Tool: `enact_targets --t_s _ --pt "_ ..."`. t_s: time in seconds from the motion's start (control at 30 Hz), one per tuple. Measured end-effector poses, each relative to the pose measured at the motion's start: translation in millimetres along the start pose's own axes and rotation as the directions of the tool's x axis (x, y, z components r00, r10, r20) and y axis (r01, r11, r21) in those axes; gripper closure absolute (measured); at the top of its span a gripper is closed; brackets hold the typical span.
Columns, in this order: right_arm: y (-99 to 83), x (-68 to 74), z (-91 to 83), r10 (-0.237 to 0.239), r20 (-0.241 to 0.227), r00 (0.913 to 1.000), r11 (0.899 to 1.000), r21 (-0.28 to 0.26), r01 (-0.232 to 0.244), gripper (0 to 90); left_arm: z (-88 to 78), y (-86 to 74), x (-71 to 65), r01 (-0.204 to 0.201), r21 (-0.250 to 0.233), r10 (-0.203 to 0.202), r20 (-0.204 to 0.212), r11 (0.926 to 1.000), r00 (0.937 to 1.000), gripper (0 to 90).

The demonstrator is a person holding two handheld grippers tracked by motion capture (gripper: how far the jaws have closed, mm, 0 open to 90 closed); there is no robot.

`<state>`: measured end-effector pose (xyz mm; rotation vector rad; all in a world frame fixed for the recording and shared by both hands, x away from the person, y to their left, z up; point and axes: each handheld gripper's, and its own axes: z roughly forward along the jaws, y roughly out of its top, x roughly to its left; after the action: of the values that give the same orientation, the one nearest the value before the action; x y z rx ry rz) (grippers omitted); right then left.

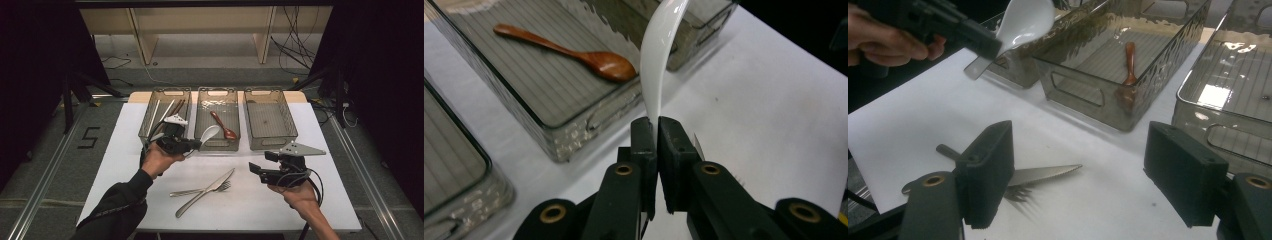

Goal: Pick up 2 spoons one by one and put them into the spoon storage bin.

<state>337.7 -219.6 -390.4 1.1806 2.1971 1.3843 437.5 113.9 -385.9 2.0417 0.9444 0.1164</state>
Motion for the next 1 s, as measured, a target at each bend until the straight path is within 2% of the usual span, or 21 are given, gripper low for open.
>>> enact_targets --t_s 0.5,0.7,1.0 --pt "-0.4 0.0 2.1 0.0 -0.015 0.9999 1.0 0.005 0.0 29.0 18.3 43.0 23.5 0.05 -0.079 -0.053 -0.044 0.9957 0.9976 85.3" --pt "-0.6 -0.7 2.1 -0.001 -0.016 0.9999 1.0 0.005 0.001 29.0 26.7 49.4 31.9 0.07 -0.092 -0.075 -0.054 0.9933 0.9957 85.3" --pt "-0.4 -0.2 2.1 -0.004 -0.017 0.9999 1.0 0.006 0.004 29.0 35.4 50.7 42.6 0.103 -0.11 -0.109 -0.059 0.9886 0.9923 85.2"
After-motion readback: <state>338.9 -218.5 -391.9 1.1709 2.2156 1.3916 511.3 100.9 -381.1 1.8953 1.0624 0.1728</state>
